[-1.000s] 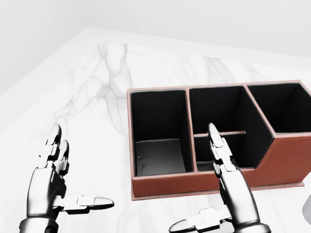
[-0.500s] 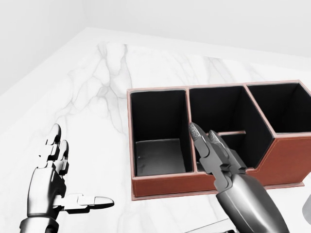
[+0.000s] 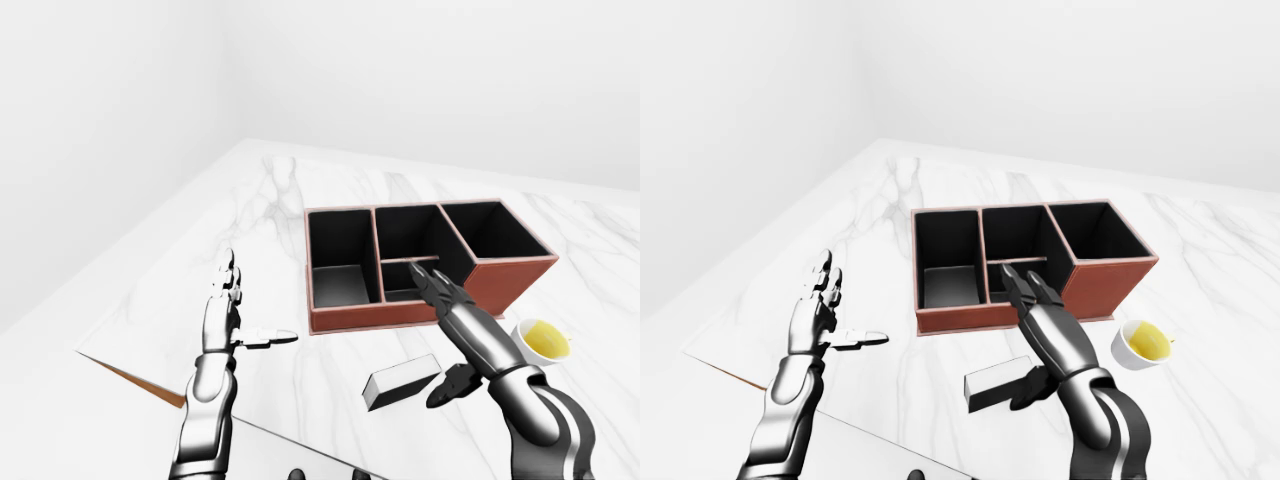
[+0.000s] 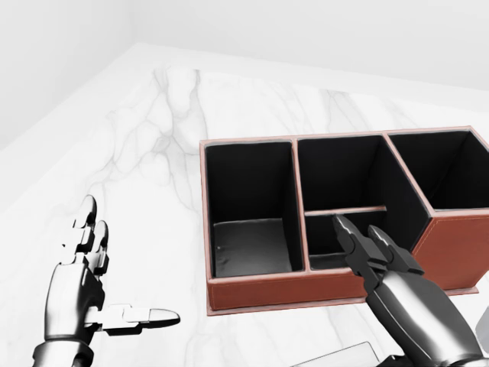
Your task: Pick up the book and place it in the front compartment of the caddy.
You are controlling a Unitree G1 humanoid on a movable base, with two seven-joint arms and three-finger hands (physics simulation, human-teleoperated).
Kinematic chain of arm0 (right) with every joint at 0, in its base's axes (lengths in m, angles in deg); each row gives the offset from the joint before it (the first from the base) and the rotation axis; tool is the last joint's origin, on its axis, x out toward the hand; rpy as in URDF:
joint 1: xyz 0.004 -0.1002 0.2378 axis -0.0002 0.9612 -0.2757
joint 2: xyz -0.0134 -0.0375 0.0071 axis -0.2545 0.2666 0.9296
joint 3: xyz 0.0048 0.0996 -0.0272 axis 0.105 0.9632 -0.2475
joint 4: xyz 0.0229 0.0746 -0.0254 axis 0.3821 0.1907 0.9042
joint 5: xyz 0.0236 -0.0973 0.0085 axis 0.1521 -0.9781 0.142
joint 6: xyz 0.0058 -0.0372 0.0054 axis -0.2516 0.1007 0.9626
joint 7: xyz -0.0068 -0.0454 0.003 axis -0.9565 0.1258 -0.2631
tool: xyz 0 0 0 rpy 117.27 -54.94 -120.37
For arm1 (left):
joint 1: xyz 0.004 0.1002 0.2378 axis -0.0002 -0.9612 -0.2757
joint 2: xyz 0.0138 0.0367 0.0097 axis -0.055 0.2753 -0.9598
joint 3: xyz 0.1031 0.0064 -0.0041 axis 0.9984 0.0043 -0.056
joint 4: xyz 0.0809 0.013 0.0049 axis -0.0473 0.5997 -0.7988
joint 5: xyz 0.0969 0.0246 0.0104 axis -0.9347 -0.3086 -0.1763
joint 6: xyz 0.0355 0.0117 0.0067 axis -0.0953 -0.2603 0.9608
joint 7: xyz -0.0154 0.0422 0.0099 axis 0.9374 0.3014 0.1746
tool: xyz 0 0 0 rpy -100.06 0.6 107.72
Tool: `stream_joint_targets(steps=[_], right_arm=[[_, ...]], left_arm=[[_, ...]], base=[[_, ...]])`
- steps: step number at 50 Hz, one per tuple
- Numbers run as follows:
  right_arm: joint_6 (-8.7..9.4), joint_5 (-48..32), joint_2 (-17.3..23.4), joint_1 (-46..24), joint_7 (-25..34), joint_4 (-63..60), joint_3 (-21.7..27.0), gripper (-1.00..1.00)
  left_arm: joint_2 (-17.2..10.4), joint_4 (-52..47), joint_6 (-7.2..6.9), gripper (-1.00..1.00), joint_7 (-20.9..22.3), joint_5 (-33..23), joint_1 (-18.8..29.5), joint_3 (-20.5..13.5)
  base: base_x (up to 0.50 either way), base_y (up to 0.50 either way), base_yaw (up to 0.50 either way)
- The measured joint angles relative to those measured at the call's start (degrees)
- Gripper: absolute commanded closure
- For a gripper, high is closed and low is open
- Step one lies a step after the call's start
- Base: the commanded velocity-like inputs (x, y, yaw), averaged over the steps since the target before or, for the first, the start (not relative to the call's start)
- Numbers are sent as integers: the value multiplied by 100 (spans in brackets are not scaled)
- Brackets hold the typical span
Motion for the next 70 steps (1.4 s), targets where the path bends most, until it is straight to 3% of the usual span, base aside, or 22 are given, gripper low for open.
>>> stream_joint_targets(steps=[16, 32, 70], right_arm=[[0, -585, 151, -399, 0, 559, 269, -100], [0, -1191, 304, -850, 0, 897, 228, -100], [0, -2078, -64, -429, 0, 502, -576, -100]], left_arm=[[1, 35, 19, -100, -12, -8, 9, 9], [0, 5, 1, -100, -7, 7, 2, 1], [-15, 1, -25, -100, 6, 36, 26, -25]], base=[[0, 0, 0], [0, 0, 0], [0, 0, 0]])
